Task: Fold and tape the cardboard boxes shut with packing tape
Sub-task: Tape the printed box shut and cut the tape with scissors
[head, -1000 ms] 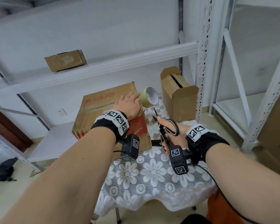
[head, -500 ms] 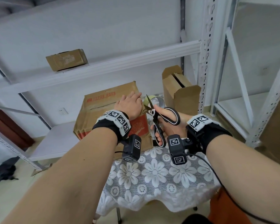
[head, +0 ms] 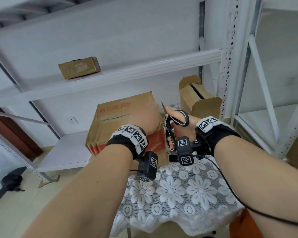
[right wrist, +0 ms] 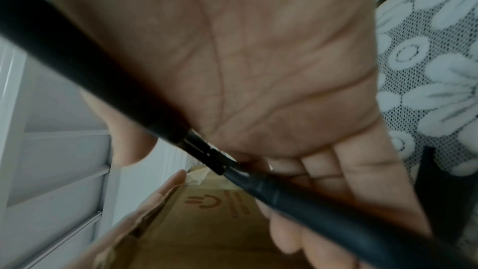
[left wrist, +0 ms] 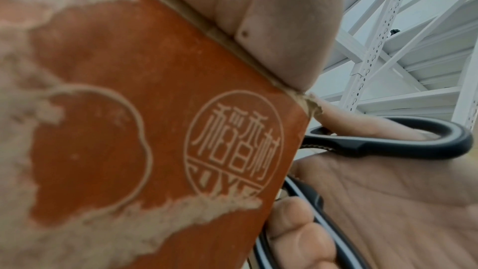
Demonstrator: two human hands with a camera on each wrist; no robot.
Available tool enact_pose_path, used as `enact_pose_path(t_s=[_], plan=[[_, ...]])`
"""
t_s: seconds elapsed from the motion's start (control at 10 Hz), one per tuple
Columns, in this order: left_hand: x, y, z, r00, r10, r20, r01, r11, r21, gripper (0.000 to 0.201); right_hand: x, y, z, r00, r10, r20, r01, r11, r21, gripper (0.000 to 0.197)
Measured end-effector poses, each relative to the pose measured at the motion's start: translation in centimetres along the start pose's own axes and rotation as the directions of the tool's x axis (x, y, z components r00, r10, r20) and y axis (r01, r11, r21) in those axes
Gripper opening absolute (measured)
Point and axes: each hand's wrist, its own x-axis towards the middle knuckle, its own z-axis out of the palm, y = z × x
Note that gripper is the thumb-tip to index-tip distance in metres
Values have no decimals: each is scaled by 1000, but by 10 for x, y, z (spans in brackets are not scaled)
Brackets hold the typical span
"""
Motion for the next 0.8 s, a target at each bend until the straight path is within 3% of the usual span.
enact_pose_path(t_s=[0.1, 0.3, 0.6, 0.8], plan=[[-1, 1, -1, 1000, -5, 1, 5, 1000, 0, 51, 8, 1, 1, 1000, -14, -21, 13, 999, -42, 83], [-2, 2, -1, 1000, -7, 2, 7, 1000, -9, 51, 8, 7, 0, 995, -79, -64, 84, 994, 77, 54], [-5, 2, -2, 1000, -5, 8, 5, 1000, -26, 51, 13, 16, -1, 992, -43, -122, 62, 986, 158, 54], [-5, 3, -2, 1000, -6, 8, 6, 1000, -27, 51, 17, 18, -2, 991, -22, -131, 34, 995, 91, 59]])
